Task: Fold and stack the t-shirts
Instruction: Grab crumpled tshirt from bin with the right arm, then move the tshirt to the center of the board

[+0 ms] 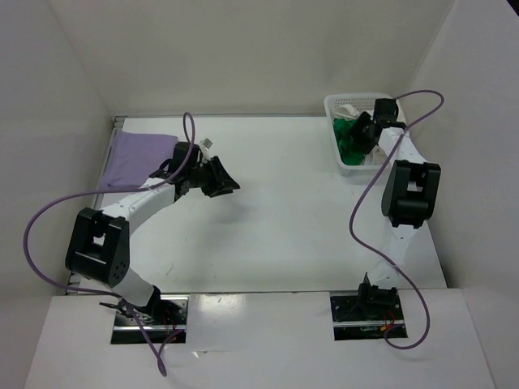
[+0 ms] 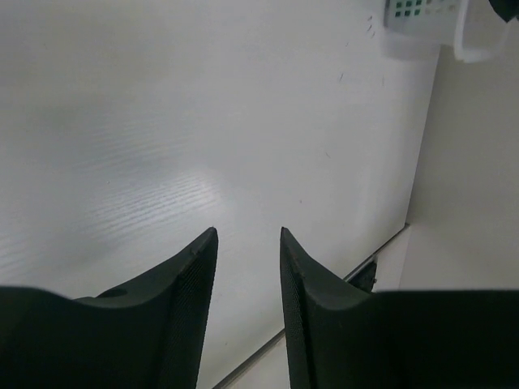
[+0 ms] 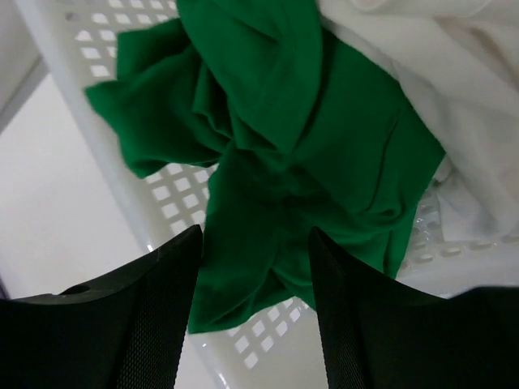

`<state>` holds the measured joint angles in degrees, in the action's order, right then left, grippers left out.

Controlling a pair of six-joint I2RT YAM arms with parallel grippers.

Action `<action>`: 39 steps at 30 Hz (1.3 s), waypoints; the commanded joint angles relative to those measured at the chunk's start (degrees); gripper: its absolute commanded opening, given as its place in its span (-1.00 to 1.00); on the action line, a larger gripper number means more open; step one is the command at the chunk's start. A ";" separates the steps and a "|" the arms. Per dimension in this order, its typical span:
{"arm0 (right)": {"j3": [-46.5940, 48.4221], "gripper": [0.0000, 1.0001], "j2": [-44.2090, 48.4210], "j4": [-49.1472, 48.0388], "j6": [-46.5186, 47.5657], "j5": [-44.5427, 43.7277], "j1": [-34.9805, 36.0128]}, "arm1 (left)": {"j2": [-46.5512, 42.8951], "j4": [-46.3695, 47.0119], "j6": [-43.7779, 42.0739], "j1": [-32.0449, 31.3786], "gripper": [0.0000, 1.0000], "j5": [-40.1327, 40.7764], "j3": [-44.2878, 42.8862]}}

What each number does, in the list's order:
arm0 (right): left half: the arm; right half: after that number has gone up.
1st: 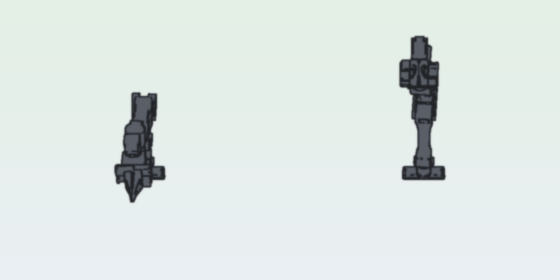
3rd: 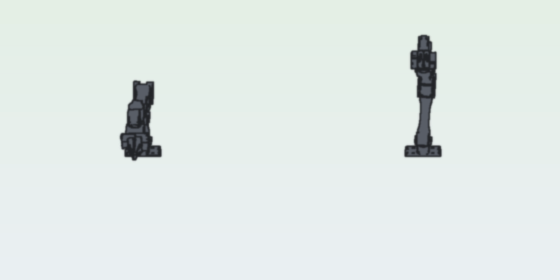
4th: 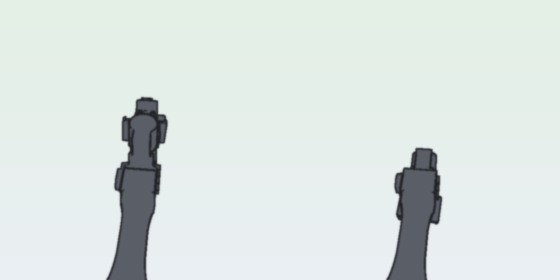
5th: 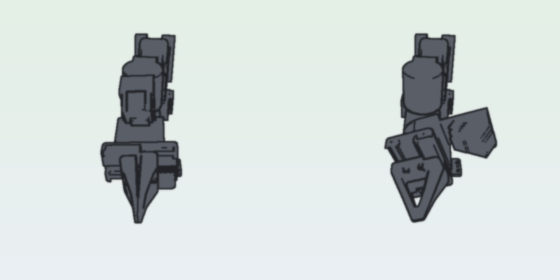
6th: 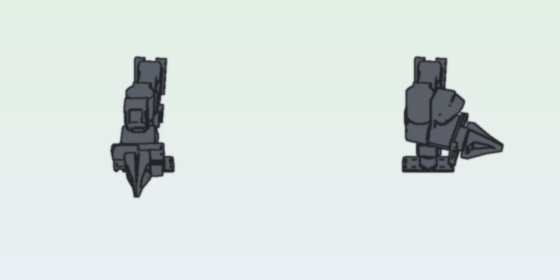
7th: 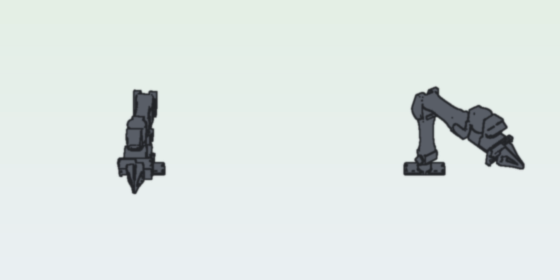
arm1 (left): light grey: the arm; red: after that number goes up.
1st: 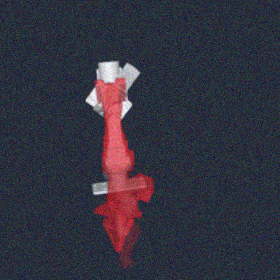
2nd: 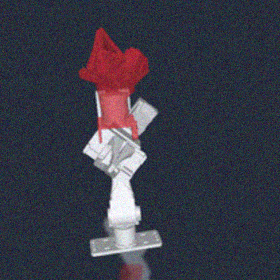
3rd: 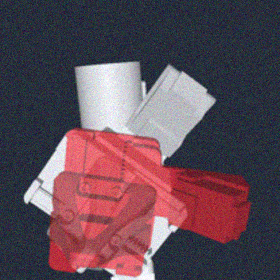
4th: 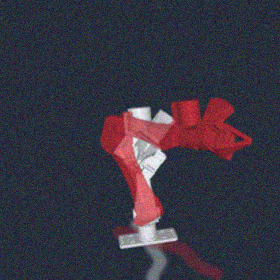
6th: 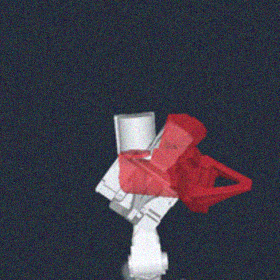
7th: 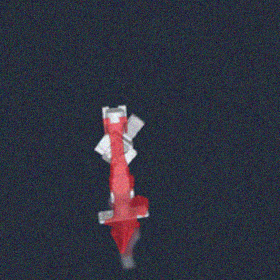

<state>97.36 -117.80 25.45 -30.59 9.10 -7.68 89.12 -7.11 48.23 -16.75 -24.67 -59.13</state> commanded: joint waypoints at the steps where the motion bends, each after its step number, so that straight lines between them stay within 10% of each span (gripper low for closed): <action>1: 3.89 0.22 -1.12 1.35 0.97 2.14 0.74 | -0.26 1.58 -2.00 -0.73 -0.11 -3.20 2.44; 4: 4.58 -0.01 -3.40 0.65 -0.52 4.25 0.74 | -0.26 1.58 -2.00 -1.26 -0.09 -3.20 2.44; 9: 4.51 -1.00 -1.15 -1.10 -3.60 8.12 0.74 | -0.26 0.43 -2.00 -1.26 -0.07 -3.20 0.42; 22: 7.91 -1.00 34.55 -7.69 -9.03 20.14 0.20 | 0.97 -0.18 0.37 0.31 0.04 -4.86 -6.16; 35: 44.28 -0.98 26.59 -20.01 -19.16 39.50 32.25 | 0.44 0.61 6.62 14.11 0.09 -7.06 -4.59; 39: 41.44 -0.98 25.34 -19.48 -18.45 39.49 32.39 | -2.63 -0.70 6.62 19.20 0.09 -7.59 -3.19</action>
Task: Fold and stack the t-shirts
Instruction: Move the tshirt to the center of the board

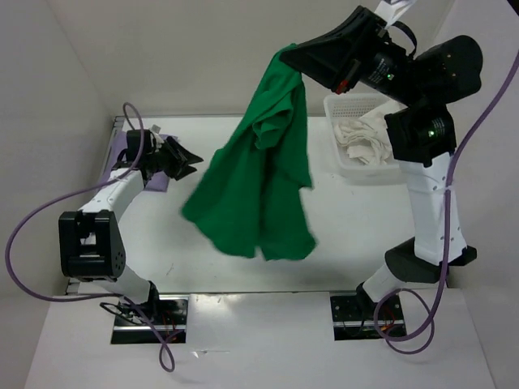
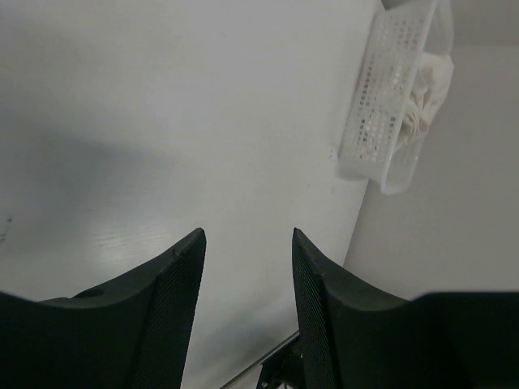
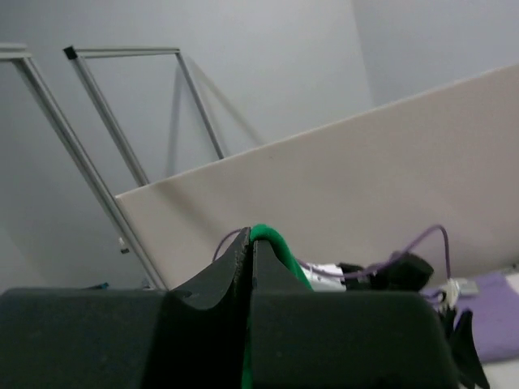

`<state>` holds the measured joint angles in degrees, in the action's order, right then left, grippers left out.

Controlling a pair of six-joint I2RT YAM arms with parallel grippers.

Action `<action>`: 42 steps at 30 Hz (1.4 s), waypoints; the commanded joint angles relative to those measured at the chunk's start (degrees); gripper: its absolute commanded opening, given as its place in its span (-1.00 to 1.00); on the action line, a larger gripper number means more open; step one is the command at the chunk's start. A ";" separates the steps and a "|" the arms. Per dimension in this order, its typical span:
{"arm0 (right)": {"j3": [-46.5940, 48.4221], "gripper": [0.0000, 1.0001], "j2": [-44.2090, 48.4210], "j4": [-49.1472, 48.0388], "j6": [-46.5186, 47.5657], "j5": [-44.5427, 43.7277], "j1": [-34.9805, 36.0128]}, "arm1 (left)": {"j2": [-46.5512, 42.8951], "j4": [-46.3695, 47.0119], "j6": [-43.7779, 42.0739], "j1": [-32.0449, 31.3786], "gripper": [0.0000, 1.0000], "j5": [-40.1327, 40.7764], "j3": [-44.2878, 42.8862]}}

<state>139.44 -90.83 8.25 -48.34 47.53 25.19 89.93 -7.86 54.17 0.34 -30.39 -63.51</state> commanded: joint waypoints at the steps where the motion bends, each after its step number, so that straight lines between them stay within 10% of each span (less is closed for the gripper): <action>1: -5.44 -0.98 -1.63 -3.06 -0.71 1.68 -0.49 | -4.14 0.04 0.67 4.56 0.09 -1.86 1.19; 10: -48.00 -0.96 5.14 -11.50 1.14 1.51 -9.71 | -7.32 -3.13 -1.61 16.79 0.17 -1.17 1.90; 16: -42.66 -0.90 3.81 4.82 10.97 -8.31 -6.92 | -3.36 -3.66 -2.40 17.94 0.19 -0.63 -0.92; 26: -90.37 -0.90 15.94 2.65 3.60 -22.82 -7.61 | -3.10 -3.40 -2.86 -6.03 0.17 2.88 7.25; 42: -37.29 -0.97 6.24 6.08 8.08 -9.82 -3.39 | 2.02 -1.98 1.46 -1.14 0.19 2.09 -1.01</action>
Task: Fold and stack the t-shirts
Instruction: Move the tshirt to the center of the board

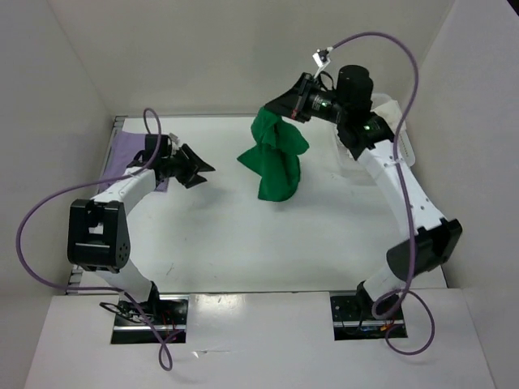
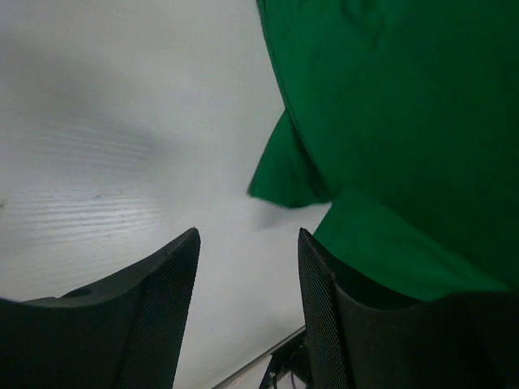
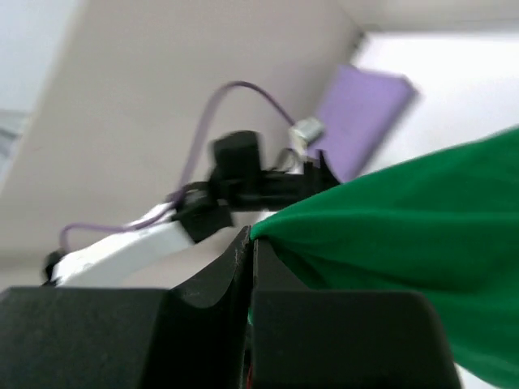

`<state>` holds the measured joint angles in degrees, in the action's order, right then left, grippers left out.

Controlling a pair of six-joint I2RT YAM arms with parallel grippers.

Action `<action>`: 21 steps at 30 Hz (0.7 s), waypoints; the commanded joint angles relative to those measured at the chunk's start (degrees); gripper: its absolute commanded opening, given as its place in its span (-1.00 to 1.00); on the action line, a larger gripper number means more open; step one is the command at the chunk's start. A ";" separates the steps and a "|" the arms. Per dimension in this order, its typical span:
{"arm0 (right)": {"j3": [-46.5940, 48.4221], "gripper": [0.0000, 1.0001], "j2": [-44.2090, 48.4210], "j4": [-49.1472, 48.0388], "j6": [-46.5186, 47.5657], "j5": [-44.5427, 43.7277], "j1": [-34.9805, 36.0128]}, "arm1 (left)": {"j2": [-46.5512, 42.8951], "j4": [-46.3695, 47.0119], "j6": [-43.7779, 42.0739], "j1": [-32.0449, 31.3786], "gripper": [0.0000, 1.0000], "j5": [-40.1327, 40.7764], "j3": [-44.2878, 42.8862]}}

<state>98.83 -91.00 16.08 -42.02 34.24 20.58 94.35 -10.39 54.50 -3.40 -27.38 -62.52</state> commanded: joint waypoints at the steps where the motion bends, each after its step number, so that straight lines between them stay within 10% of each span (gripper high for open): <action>1: -1.31 -0.97 8.02 -1.75 1.77 3.47 1.22 | -3.02 0.55 0.53 3.30 0.19 -0.92 -1.38; 10: -51.49 -0.97 20.51 -5.09 2.47 1.81 0.69 | -8.38 -6.47 -4.83 9.64 0.34 -0.93 7.76; 21: -54.43 -0.63 17.09 4.75 3.70 -6.20 0.69 | -15.59 -16.32 -7.57 10.17 0.23 9.18 14.43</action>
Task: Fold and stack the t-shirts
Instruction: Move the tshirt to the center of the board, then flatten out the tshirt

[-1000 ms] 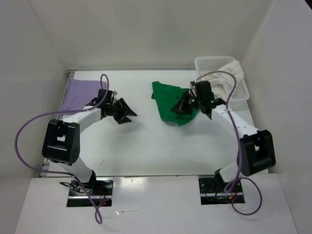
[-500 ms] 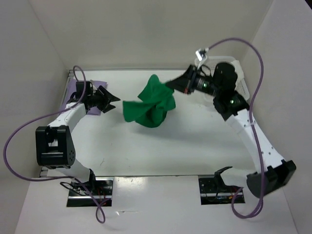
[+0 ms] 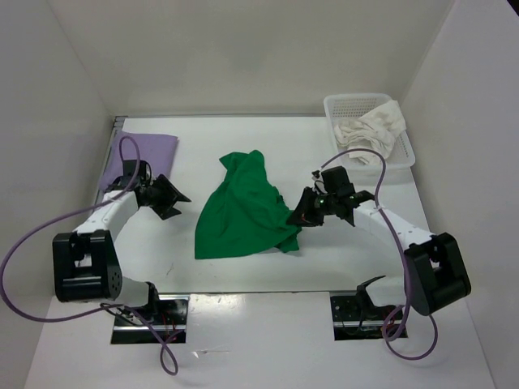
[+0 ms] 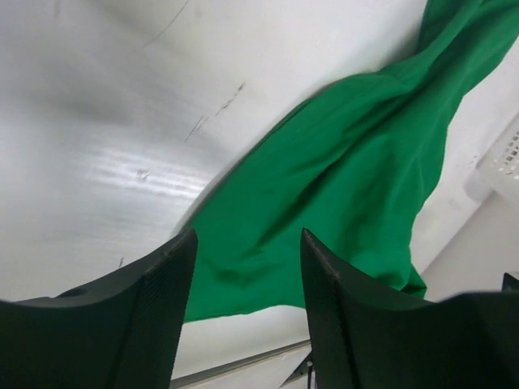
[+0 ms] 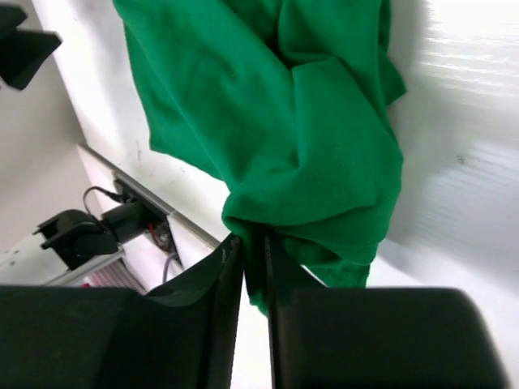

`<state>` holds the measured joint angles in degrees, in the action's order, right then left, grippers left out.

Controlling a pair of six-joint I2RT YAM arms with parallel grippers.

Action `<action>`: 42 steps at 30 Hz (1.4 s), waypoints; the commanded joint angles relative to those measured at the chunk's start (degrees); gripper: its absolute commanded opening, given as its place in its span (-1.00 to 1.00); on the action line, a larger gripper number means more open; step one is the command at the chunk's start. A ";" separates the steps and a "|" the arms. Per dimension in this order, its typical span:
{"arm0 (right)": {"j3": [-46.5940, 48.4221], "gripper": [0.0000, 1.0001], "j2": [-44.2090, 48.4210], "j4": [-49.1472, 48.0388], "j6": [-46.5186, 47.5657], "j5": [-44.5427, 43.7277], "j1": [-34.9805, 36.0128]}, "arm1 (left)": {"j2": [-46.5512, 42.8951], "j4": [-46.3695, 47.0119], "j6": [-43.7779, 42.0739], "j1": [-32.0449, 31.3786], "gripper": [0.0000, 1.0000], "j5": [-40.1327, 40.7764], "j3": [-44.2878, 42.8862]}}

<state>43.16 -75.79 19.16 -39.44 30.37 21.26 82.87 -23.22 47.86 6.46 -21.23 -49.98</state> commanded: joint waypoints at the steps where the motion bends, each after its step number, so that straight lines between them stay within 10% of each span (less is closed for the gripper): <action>1: 0.62 -0.56 2.57 1.67 1.12 -2.33 0.01 | -6.47 -4.19 -0.92 0.31 0.20 3.04 2.86; 7: 2.01 -0.06 3.10 2.82 1.12 -3.92 0.01 | -10.45 -16.56 -2.15 -2.40 0.17 4.19 9.09; 28: 4.66 -0.12 0.82 -2.46 -2.22 -4.53 -0.60 | -5.97 -3.24 11.55 -8.66 0.00 -0.74 21.24; 36: -0.69 0.01 5.56 -0.79 -5.91 -10.59 -3.76 | -3.85 -0.41 11.57 -5.95 -1.00 1.01 11.50; 42: -1.94 0.09 2.23 -1.49 -5.91 -11.74 -5.17 | -6.85 -4.73 3.66 4.51 -1.00 3.83 -5.37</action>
<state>41.91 -71.96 19.70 -44.95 20.03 16.12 78.28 -27.29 56.66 6.59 -19.97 -49.34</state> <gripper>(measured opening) 0.538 0.010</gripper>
